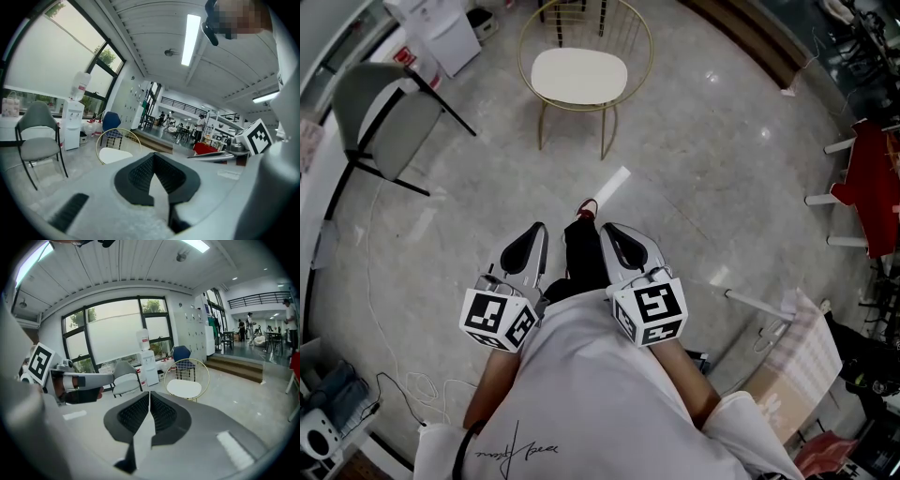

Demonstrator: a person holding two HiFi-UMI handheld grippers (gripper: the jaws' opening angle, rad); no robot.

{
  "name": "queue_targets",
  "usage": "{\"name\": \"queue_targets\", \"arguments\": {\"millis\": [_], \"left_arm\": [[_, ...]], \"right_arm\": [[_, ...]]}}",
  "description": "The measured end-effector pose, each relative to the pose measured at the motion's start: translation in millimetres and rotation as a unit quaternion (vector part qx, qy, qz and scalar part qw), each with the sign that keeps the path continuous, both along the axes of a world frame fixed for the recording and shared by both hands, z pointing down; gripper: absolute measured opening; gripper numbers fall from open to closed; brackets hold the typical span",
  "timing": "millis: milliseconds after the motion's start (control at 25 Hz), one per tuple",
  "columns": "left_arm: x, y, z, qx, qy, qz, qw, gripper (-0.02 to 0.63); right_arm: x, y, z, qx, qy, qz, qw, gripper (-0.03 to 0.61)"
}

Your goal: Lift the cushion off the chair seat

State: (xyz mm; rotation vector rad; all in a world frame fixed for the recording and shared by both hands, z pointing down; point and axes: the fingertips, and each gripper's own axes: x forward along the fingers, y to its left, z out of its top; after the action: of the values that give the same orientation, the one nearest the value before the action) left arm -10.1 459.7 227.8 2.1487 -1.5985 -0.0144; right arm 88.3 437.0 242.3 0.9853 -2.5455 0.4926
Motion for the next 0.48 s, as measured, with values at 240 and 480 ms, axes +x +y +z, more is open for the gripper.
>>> {"name": "queue_targets", "arguments": {"millis": [240, 480], "left_arm": [[-14, -42, -1, 0.0, -0.005, 0.009, 1.0, 0.003], [-30, -86, 3, -0.01, -0.002, 0.013, 0.9999, 0.003]], "right_arm": [[-14, -37, 6, -0.011, -0.005, 0.008, 1.0, 0.017], [-28, -84, 9, -0.017, -0.007, 0.023, 1.0, 0.018]]}}
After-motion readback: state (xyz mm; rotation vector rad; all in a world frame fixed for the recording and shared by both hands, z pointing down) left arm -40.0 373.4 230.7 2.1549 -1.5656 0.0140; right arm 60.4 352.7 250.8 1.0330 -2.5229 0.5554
